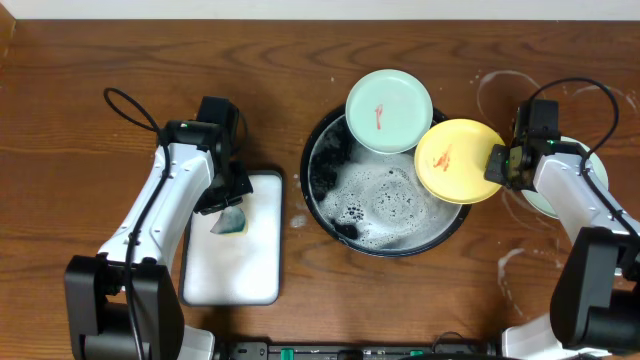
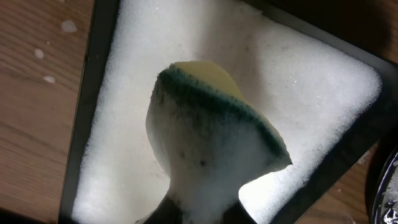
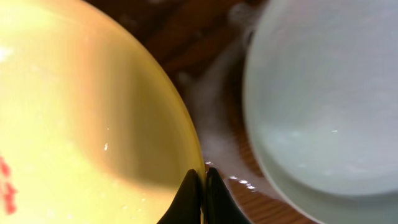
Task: Clean dirty plates on tray and stack at the side
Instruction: 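Grip the yellow plate rim with the right gripper and tilt it up, then bring the sponge from the tray to the yellow plate with left gripper, then scrub the yellow plate with the sponge in the left gripper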
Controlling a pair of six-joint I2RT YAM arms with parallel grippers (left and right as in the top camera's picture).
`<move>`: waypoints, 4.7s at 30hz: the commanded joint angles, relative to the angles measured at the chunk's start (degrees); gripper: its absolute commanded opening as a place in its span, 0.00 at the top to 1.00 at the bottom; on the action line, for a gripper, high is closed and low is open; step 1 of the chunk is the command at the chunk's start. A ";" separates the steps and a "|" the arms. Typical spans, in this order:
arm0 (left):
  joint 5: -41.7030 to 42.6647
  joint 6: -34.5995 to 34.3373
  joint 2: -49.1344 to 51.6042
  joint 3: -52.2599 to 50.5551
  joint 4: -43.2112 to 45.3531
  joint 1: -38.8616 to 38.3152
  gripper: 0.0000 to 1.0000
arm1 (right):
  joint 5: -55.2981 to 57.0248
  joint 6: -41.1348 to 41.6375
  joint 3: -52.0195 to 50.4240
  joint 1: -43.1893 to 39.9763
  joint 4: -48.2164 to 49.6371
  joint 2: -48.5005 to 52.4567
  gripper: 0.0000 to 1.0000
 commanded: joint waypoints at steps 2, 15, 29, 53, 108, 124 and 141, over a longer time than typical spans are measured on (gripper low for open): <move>0.13 1.22 0.00 -0.09 -0.33 0.24 0.91 | -7.85 -1.33 -0.46 1.73 -2.45 -5.70 0.99; 0.13 1.20 0.00 -0.09 -0.33 0.22 0.91 | -13.00 -2.97 -0.94 15.21 -8.63 -11.50 0.99; 7.50 8.52 -0.17 0.92 -0.33 0.17 0.92 | -12.81 -1.55 -1.16 18.60 -2.49 5.86 0.99; 19.19 -6.80 4.74 2.75 34.10 -27.39 0.93 | -12.83 0.48 -1.16 18.67 -1.09 10.40 0.99; 21.73 -17.73 31.30 14.25 27.41 -34.69 0.92 | -13.07 0.48 -1.16 18.67 -2.75 10.40 0.99; -12.41 -11.91 31.28 15.45 16.79 -25.99 0.92 | -13.05 0.46 -1.16 18.67 -2.51 10.40 0.99; 20.65 -20.85 31.30 15.28 29.94 -36.15 0.92 | -13.05 0.46 -1.16 18.67 -2.51 10.40 0.99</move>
